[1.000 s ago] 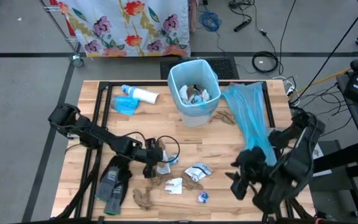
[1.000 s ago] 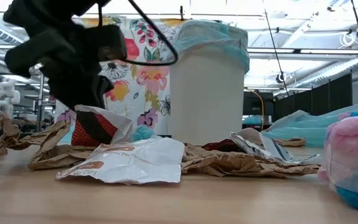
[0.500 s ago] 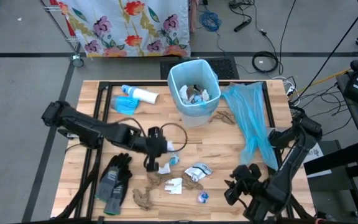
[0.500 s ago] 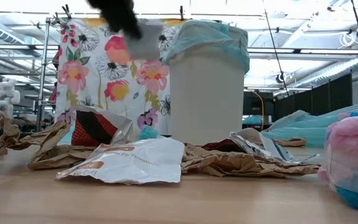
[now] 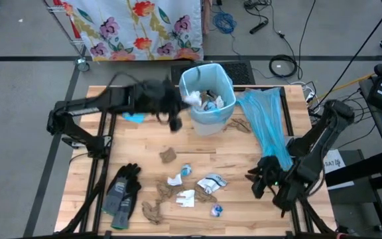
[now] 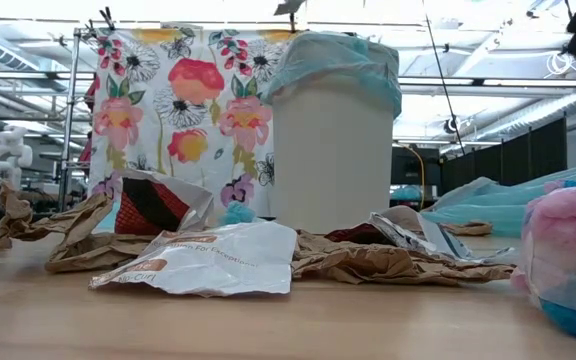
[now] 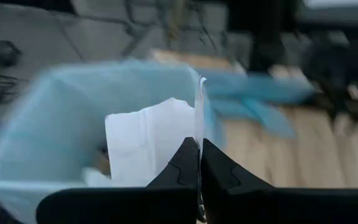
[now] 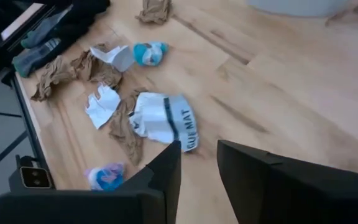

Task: Place trash/remove bag and relplace
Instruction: Put the white paper into the trash bin, then put the brown paper into the trash bin

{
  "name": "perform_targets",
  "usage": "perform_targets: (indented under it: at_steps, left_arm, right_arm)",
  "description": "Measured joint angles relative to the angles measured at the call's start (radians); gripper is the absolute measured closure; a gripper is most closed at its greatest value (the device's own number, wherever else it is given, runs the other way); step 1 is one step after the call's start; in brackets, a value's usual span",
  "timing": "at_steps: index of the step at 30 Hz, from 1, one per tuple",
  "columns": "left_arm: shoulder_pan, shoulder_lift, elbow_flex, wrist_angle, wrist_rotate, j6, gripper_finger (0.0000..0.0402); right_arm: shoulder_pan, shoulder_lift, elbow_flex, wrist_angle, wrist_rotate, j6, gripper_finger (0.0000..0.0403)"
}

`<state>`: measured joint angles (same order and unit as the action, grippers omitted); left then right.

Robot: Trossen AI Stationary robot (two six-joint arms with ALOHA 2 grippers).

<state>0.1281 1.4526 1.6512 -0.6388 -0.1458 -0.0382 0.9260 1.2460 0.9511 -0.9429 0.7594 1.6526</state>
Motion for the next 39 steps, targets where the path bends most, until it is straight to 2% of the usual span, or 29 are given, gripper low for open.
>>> perform_targets:
  at_steps: [6,11,18,24,28,31,35,39]
  left_arm:
    - [0.105,0.057,0.006,0.168,0.034,-0.074,0.0396]
    - [0.129,0.12,0.006,0.273,0.04,-0.137,0.0342]
    - [0.14,0.168,0.005,0.256,0.039,-0.139,0.0243]
    - [0.139,0.16,0.005,0.219,0.042,-0.14,0.0222]
    - [0.119,0.121,0.006,0.13,0.087,-0.219,0.0222]
    - [0.089,0.083,0.005,-0.051,0.082,-0.274,0.0221]
    - [-0.019,0.046,0.005,-0.191,-0.066,-0.272,0.0221]
    - [-0.131,0.048,0.001,-0.357,-0.186,-0.336,0.0221]
  right_arm:
    - [-0.06,-0.193,-0.137,0.037,-0.008,-0.162,0.0325]
    - [-0.109,-0.308,-0.199,0.068,-0.051,-0.274,0.0334]
    - [-0.142,-0.365,-0.22,0.108,-0.062,-0.397,0.0339]
    - [-0.164,-0.367,-0.221,0.108,-0.063,-0.441,0.0339]
    - [-0.174,-0.367,-0.221,0.108,-0.087,-0.446,0.0339]
    - [-0.174,-0.365,-0.221,0.109,-0.088,-0.442,0.0339]
    - [-0.174,-0.364,-0.221,0.108,-0.087,-0.442,0.0339]
    - [-0.174,-0.362,-0.221,0.109,-0.086,-0.442,0.0339]
